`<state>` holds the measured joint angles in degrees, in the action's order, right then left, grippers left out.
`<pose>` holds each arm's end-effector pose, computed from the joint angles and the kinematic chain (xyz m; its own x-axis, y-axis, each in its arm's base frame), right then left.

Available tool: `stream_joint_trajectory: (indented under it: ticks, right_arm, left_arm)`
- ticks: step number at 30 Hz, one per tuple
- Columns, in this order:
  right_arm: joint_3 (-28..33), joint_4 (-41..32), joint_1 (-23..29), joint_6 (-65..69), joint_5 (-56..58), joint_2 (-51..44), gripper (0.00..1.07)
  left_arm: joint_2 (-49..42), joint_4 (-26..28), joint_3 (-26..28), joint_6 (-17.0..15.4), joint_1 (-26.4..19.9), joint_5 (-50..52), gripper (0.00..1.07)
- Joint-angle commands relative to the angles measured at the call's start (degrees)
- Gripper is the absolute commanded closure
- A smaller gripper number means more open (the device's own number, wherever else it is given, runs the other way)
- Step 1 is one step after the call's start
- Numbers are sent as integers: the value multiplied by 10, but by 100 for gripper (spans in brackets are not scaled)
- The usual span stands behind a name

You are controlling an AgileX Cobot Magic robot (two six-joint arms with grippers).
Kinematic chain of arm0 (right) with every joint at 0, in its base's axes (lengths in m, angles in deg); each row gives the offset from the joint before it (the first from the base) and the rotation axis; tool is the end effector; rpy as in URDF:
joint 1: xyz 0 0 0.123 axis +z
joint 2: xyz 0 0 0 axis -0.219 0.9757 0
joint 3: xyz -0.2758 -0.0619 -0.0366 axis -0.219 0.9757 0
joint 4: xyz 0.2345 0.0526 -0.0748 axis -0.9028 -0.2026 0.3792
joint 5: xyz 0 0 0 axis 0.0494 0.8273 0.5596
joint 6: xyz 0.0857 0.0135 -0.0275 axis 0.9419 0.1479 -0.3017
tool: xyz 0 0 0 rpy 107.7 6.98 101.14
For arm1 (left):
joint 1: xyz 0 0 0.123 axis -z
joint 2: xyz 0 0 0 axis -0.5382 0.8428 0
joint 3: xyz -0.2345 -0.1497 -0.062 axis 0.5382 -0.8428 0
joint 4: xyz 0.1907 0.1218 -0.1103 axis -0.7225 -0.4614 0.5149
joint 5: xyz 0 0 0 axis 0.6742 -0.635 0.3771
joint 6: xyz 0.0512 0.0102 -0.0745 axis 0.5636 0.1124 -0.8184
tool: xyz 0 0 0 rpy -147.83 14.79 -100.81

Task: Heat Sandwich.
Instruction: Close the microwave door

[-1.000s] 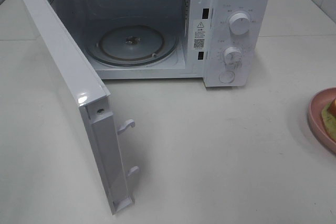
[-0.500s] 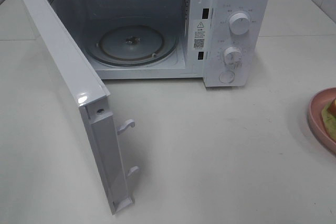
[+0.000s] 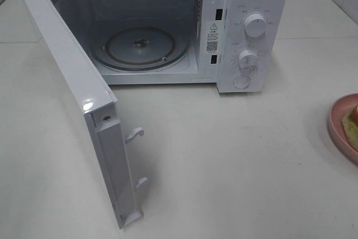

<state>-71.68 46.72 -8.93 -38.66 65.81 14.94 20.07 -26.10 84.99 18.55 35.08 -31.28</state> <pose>-0.0058 -0.0134 0.2821 -0.4193 0.0295 -0.9074 0.0891 0.9960 -0.0088 -0.0048 0.0003 0.2790 -0.4346 -0.0518 -0.8991 0.0131 0.9979 -0.0638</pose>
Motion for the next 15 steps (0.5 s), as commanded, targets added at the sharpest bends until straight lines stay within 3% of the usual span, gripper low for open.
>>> stream_joint_trajectory:
  ticks: [1,15]
  right_arm:
    - [3,2,-4,-5,-2,-15,31]
    - [3,2,-4,-5,-2,-15,31]
  left_arm:
    - [-11,5,-2,3,-1,2,9]
    - [-11,5,-2,2,-1,2,9]
